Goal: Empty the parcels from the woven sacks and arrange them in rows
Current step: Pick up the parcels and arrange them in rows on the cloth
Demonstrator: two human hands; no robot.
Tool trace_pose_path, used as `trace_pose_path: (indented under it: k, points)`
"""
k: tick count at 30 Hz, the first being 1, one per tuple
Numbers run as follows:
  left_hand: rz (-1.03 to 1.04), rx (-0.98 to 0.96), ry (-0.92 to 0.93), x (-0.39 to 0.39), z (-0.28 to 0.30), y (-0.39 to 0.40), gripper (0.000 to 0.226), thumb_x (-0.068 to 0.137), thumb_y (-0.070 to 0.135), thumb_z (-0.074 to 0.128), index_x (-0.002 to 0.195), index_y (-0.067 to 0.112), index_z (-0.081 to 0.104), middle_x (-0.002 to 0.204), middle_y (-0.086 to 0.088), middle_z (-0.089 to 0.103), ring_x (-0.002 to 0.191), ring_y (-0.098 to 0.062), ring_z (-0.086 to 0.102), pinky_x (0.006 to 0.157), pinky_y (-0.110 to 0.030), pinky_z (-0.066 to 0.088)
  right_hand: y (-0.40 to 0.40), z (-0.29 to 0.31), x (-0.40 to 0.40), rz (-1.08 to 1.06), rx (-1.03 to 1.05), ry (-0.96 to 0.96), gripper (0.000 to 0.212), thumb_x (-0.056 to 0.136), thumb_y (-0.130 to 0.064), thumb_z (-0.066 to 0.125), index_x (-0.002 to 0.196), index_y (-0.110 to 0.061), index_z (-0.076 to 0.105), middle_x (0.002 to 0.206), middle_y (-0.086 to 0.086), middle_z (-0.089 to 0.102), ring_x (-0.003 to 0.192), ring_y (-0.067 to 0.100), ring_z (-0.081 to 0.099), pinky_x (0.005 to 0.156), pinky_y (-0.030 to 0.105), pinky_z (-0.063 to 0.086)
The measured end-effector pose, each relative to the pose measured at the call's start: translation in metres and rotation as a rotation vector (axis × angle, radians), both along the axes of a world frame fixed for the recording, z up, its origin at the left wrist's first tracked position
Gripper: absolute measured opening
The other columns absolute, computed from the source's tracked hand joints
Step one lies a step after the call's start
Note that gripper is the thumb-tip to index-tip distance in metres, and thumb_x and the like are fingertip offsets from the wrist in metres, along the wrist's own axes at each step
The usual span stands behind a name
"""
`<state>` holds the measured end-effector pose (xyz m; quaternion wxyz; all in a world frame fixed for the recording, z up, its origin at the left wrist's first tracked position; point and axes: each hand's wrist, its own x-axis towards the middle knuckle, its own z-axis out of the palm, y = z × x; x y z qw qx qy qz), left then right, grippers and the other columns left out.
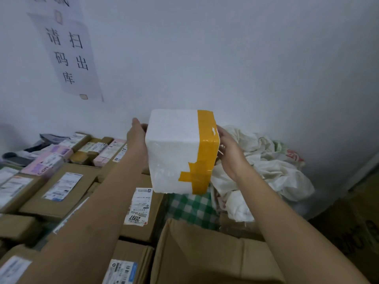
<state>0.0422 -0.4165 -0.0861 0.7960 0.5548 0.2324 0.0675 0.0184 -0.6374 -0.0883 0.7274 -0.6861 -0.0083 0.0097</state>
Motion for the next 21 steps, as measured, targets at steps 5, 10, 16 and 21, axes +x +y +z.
trace_pose_path:
  k: [5,10,16,21]
  points:
    - [0.053,0.075,-0.050,-0.011,0.025,0.009,0.059,0.099,0.057,0.021,0.079,0.019,0.062,0.081,-0.001,0.066,0.079,-0.022,0.062,0.085,-0.038,0.049,0.006,0.008,-0.007,0.069,0.079,0.022,0.068,0.078,-0.017,0.051,0.144,-0.027,0.038,0.115,0.004,0.060,0.099,0.016,0.058,0.078,0.028,0.048]
    - [0.030,0.153,-0.121,-0.020,0.040,0.017,0.070,0.091,0.072,0.018,0.124,0.023,0.055,0.116,0.000,0.059,0.111,-0.022,0.052,0.099,-0.039,0.037,0.009,0.014,-0.010,0.176,-0.004,-0.015,0.079,0.075,-0.045,0.061,0.147,-0.026,0.033,0.128,-0.003,0.059,0.116,0.015,0.056,0.096,0.032,0.045]
    - [0.104,0.444,-0.258,-0.034,0.047,0.010,0.040,0.098,0.054,0.031,0.118,0.020,0.039,0.105,0.005,0.049,0.105,-0.016,0.046,0.081,-0.028,0.038,0.028,0.040,-0.020,0.045,-0.208,-0.104,0.075,0.066,-0.070,0.062,0.127,-0.031,0.041,0.114,-0.008,0.058,0.102,0.012,0.060,0.081,0.027,0.050]
    - [0.058,0.502,-0.191,-0.034,0.054,-0.010,0.068,0.097,0.061,0.013,0.153,0.026,-0.004,0.160,-0.007,0.011,0.146,-0.030,0.011,0.117,-0.051,0.009,0.042,0.048,-0.023,0.010,-0.224,-0.198,0.053,0.081,-0.058,0.065,0.122,-0.035,0.040,0.117,-0.009,0.057,0.106,0.007,0.058,0.087,0.027,0.051]
